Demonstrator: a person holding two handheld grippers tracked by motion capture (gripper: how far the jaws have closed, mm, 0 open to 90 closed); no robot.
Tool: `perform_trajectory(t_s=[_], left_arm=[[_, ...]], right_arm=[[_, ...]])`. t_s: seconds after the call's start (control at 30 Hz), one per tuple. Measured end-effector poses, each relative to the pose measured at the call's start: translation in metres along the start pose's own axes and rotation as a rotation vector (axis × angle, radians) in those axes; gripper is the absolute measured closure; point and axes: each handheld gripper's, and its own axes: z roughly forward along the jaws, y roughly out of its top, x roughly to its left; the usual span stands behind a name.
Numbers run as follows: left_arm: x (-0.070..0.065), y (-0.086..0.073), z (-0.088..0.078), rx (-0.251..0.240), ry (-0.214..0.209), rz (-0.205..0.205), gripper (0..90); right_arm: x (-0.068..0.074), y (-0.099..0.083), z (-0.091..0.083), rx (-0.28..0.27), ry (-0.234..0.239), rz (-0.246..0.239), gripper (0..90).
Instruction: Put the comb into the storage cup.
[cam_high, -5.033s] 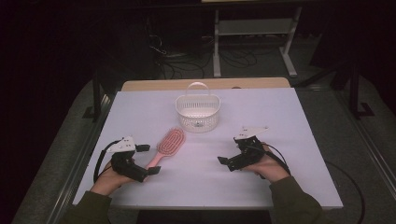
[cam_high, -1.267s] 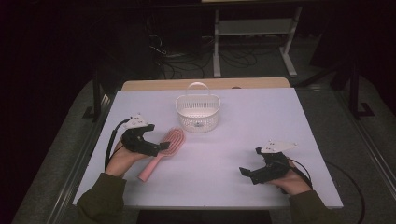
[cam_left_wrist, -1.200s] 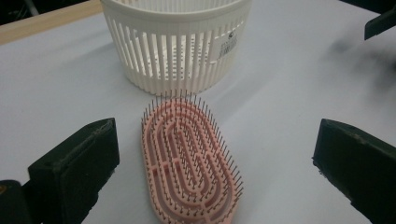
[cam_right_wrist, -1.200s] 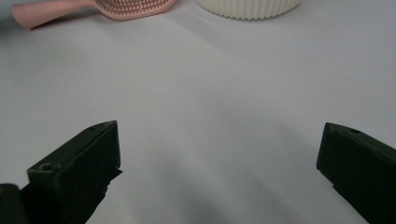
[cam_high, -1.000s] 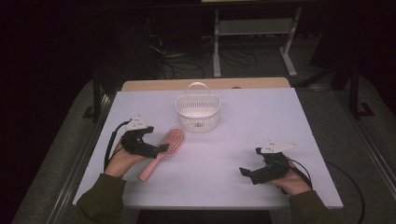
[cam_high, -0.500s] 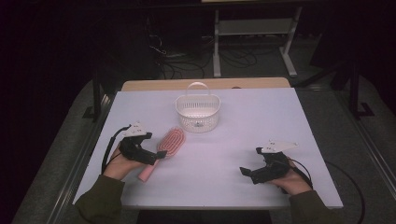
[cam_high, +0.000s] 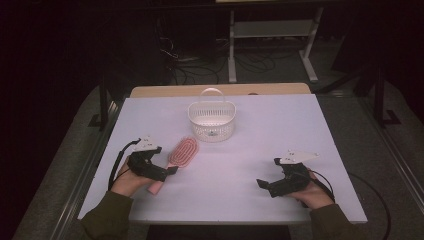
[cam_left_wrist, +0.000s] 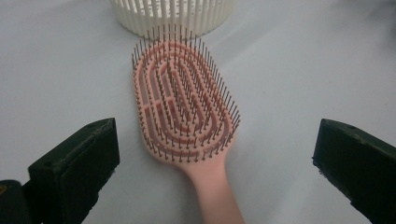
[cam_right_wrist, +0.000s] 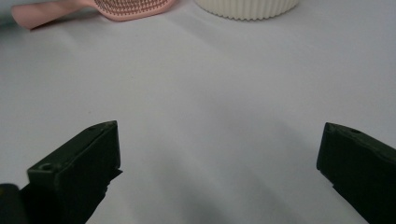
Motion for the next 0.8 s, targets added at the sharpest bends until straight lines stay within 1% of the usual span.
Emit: perform_trajectory(t_s=[0.17, 0.27, 0.37, 0.4, 0.5, 0.7, 0.8], left_arm=[[-0.0019, -0.0016, 0.0028, 0.027, 0.003, 0.009, 0.3], [-0.0035, -0.0033, 0.004, 0.036, 0.0, 0.005, 0.5], [-0.0057, -0.0054, 0.0064, 0.06, 0.007, 0.008, 0.5], [-0.006, -0.0059, 0.0069, 0.069, 0.008, 0.009, 2.4], [-0.0062, -0.0071, 0.0078, 0.075, 0.01, 0.002, 3.7], [-0.0052, -0.0079, 0.0084, 0.086, 0.03, -0.003, 5.3], [-0.0048, -0.0081, 0.0095, 0.105, 0.037, -0.015, 7.3]], right_arm=[[0.0008, -0.0002, -0.0001, 0.005, 0.003, -0.003, 0.0], [0.0005, -0.0005, 0.0001, 0.007, 0.003, -0.002, 0.0], [0.0004, -0.0004, -0.0001, 0.006, 0.005, -0.002, 0.0], [0.0004, -0.0005, 0.0004, 0.008, 0.004, -0.005, 0.0], [0.0005, -0.0006, 0.0003, 0.01, 0.006, -0.004, 0.0], [0.0009, -0.0007, 0.001, 0.014, 0.009, -0.004, 0.0], [0.0014, -0.0007, 0.0013, 0.016, 0.012, -0.003, 0.0]])
